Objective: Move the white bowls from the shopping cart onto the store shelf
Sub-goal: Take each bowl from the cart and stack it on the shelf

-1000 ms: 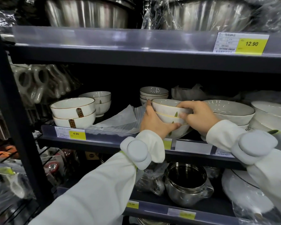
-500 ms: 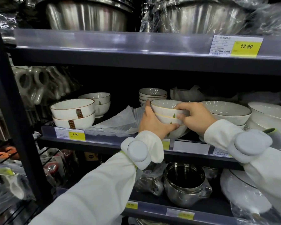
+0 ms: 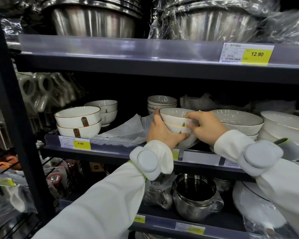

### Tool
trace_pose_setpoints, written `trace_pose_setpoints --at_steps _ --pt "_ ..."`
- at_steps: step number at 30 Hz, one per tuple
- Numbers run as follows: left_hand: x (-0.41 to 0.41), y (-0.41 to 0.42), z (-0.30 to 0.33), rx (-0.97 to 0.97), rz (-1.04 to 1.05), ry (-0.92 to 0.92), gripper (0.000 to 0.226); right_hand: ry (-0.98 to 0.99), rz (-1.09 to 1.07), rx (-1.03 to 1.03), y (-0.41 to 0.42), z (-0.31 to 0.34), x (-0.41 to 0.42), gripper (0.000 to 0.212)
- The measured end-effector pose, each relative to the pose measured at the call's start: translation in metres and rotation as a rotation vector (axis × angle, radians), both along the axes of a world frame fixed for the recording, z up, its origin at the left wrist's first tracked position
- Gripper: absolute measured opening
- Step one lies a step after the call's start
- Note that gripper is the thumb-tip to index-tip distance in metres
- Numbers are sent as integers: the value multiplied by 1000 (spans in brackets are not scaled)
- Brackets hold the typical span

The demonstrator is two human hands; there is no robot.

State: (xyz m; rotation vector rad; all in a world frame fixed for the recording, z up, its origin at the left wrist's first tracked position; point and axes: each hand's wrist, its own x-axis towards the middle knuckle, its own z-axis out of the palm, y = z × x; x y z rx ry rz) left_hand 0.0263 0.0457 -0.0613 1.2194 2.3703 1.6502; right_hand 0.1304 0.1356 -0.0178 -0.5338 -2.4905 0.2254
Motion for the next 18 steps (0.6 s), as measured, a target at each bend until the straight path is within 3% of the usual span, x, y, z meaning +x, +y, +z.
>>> trace_pose_setpoints --at_steps 6,12,18 --pt "4 -2 2 -18 4 19 121 -35 -18 40 -5 2 2 21" --pt "8 -10 7 -38 -28 35 122 52 32 12 -8 0 9 34" --pt "5 -32 7 67 28 149 86 105 36 67 -16 -4 17 41"
